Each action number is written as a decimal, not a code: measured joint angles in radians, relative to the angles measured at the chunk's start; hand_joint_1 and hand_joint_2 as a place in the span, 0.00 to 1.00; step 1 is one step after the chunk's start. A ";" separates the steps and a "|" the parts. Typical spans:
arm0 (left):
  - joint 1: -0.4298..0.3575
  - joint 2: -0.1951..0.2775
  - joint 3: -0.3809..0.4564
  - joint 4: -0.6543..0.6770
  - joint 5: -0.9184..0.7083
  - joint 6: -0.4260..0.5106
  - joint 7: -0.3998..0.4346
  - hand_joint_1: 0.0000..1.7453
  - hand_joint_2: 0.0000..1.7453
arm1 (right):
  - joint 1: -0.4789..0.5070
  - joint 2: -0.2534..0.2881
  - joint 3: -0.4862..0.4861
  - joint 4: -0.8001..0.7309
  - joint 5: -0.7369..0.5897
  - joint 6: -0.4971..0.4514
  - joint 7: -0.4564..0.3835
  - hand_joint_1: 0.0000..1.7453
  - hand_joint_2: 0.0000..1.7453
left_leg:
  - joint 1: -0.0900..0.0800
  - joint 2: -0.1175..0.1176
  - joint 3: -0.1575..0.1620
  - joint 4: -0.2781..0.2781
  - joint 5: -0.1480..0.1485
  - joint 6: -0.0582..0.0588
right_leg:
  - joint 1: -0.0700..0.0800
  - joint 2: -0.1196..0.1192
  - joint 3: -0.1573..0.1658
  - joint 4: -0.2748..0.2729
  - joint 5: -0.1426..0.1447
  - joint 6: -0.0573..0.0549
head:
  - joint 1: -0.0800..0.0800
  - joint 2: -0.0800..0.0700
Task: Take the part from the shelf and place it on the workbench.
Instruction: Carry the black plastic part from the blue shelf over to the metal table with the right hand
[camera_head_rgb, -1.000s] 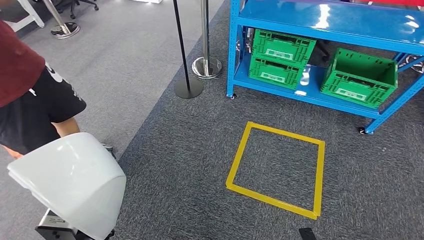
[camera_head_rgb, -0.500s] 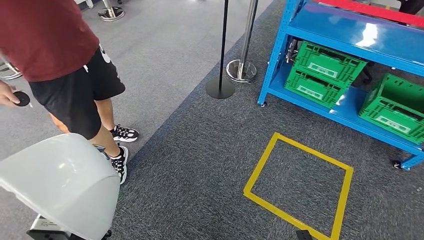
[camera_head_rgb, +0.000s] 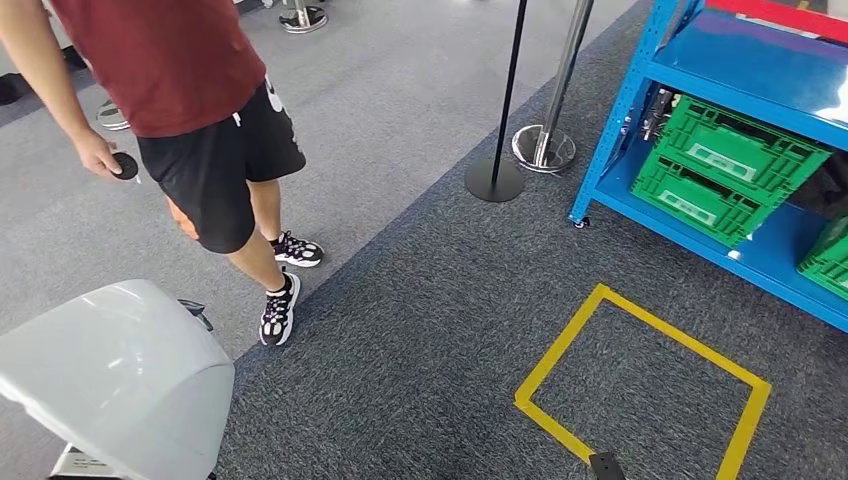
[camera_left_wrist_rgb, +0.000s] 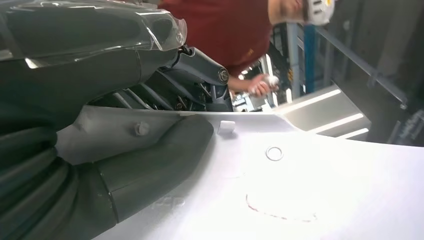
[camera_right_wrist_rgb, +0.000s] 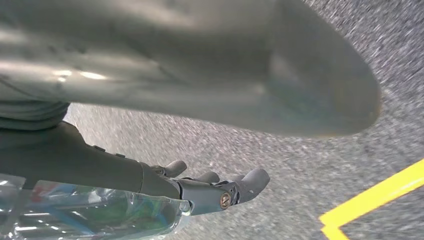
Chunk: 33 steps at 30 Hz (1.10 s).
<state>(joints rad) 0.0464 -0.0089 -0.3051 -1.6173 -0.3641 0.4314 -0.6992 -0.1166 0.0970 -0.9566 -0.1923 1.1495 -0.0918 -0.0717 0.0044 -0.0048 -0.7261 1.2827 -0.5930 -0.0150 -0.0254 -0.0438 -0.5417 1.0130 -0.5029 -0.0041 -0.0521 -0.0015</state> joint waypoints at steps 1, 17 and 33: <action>0.004 0.000 0.000 -0.001 -0.001 0.001 0.000 1.00 1.00 | -0.001 0.000 0.002 0.000 0.001 0.000 0.000 0.00 0.00 | 0.000 0.005 0.021 -0.040 0.026 0.002 | 0.000 -0.013 0.001 0.000 -0.001 0.001 | 0.000 0.000; 0.015 -0.025 0.018 -0.022 -0.033 -0.034 0.000 1.00 1.00 | 0.006 0.004 0.015 0.000 0.007 0.001 0.000 0.00 0.00 | -0.005 -0.070 0.169 -0.296 0.116 0.047 | 0.002 0.050 -0.077 0.185 -0.071 0.039 | 0.014 0.000; 0.007 -0.045 0.040 -0.023 -0.074 -0.070 0.000 1.00 1.00 | 0.004 0.006 0.020 0.000 0.010 -0.005 0.010 0.00 0.00 | -0.001 -0.004 0.035 -0.080 0.034 -0.002 | 0.004 0.012 0.007 -0.002 -0.005 -0.006 | 0.002 0.000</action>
<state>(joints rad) 0.0532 -0.0541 -0.2655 -1.6398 -0.4378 0.3617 -0.6992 -0.1125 0.1030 -0.9364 -0.1920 1.1592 -0.0973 -0.0622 0.0033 -0.0093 -0.6906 1.2025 -0.5591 -0.0169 -0.0211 -0.0321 -0.5347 1.0106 -0.5075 -0.0101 -0.0502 -0.0015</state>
